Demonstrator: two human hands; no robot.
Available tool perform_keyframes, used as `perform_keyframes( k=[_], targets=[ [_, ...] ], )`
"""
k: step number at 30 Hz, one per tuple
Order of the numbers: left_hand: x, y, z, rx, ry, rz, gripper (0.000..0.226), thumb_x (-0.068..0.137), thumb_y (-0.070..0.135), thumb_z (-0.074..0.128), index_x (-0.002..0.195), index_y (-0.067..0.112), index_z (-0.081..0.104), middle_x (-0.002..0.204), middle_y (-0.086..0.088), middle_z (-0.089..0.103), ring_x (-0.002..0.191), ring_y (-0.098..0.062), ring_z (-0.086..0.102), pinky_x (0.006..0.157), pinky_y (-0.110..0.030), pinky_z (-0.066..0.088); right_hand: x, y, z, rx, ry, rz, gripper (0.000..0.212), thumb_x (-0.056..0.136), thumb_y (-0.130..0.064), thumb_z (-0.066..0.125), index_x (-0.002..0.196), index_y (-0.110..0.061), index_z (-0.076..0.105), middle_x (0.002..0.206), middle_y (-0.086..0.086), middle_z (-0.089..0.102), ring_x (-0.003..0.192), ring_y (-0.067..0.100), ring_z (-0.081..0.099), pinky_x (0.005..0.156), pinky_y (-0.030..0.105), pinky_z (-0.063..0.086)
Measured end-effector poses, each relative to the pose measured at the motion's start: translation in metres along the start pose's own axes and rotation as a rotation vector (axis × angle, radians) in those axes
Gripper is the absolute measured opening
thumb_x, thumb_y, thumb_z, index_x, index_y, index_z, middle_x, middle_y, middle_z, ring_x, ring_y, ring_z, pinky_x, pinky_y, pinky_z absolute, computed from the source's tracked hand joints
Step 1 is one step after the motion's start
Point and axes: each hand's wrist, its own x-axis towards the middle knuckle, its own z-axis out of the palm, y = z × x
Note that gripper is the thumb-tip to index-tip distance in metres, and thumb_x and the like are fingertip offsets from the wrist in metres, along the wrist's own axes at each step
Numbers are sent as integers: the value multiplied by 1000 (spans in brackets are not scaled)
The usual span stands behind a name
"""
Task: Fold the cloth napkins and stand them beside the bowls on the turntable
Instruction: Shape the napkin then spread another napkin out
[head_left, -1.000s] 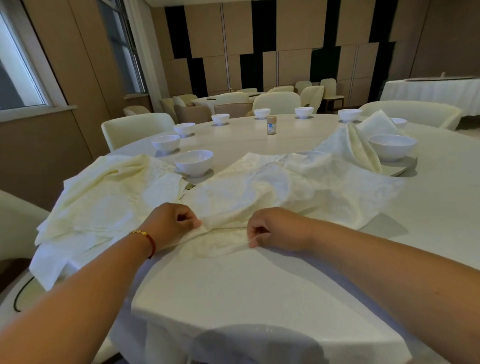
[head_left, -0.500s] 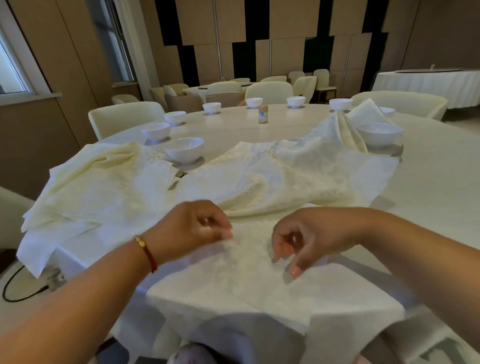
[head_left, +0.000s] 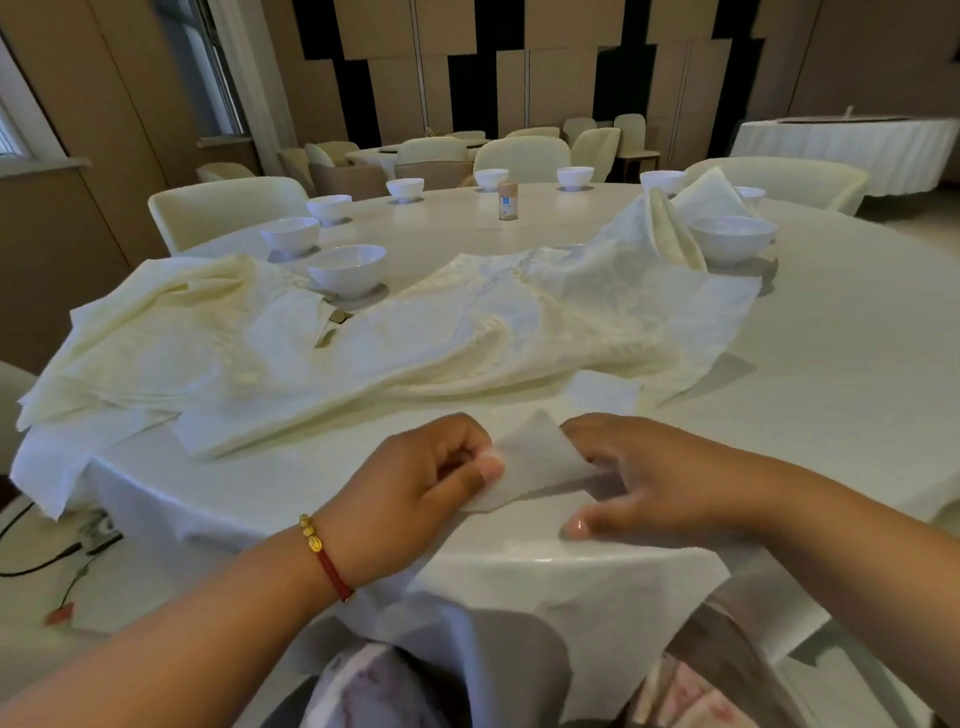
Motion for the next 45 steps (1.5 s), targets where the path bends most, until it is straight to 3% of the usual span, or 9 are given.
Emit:
perform_keyframes(
  k=[4,9,13,16,20,23,27,38,45],
  targets=[
    [-3,16,-11,-90,46,-18,33,76,59,51,80,27,54,64,-4,52,57,-7,46,56,-18,39,-9,-11,-8,86,118,112,28,91,-38,60,93,-10,66,89,5,68,82,17,63,80,38,50],
    [-23,25,-37,-127,-317,-87,34,76,45,76,99,21,68,94,3,73,88,-13,68,77,-34,54,-30,-32,-18,240,191,175,35,91,-40,59,88,-6,67,87,9,70,81,25,66,78,39,51],
    [-33,27,-48,-159,-337,-144,17,81,43,68,94,33,70,89,-1,73,80,-18,67,74,-27,51,-47,-37,-22,387,119,223,47,81,-51,60,88,-5,66,90,18,68,74,25,63,75,39,49],
    [-34,32,-56,-288,-485,-167,29,85,38,65,109,22,68,108,-8,71,102,-29,66,93,-38,50,-59,-40,-27,694,-5,191,22,88,-34,64,84,-16,75,88,7,74,84,15,69,75,26,51],
    [-27,49,-64,-533,-616,-194,30,90,19,61,119,14,65,121,-5,67,115,-20,61,94,-23,47,-62,-39,-40,866,-41,159,28,84,-29,65,91,-3,74,96,18,72,91,26,70,81,32,54],
    [-9,48,-63,-215,-466,-302,22,90,31,62,103,15,70,100,5,73,91,-11,69,82,-22,52,-39,-26,-48,551,58,332,73,59,-63,76,89,2,62,88,23,64,80,26,56,81,43,44],
    [24,16,-48,248,-196,-409,37,84,37,69,64,13,48,56,5,44,49,-7,38,50,-17,31,13,-9,-46,246,199,504,39,82,-43,67,61,-13,54,57,-1,55,58,11,47,58,22,39],
    [58,-50,-29,440,66,-540,34,87,40,64,65,20,49,65,3,50,62,-12,44,55,-25,30,115,36,-18,-115,159,553,41,92,-29,60,62,-15,37,61,-2,38,62,17,40,51,26,25],
    [72,-72,-38,460,115,-582,31,90,41,60,69,22,46,71,4,50,65,-11,44,56,-25,30,151,46,-17,-211,189,512,30,93,-33,57,75,-11,50,71,3,48,73,22,47,52,26,28]
  ],
)
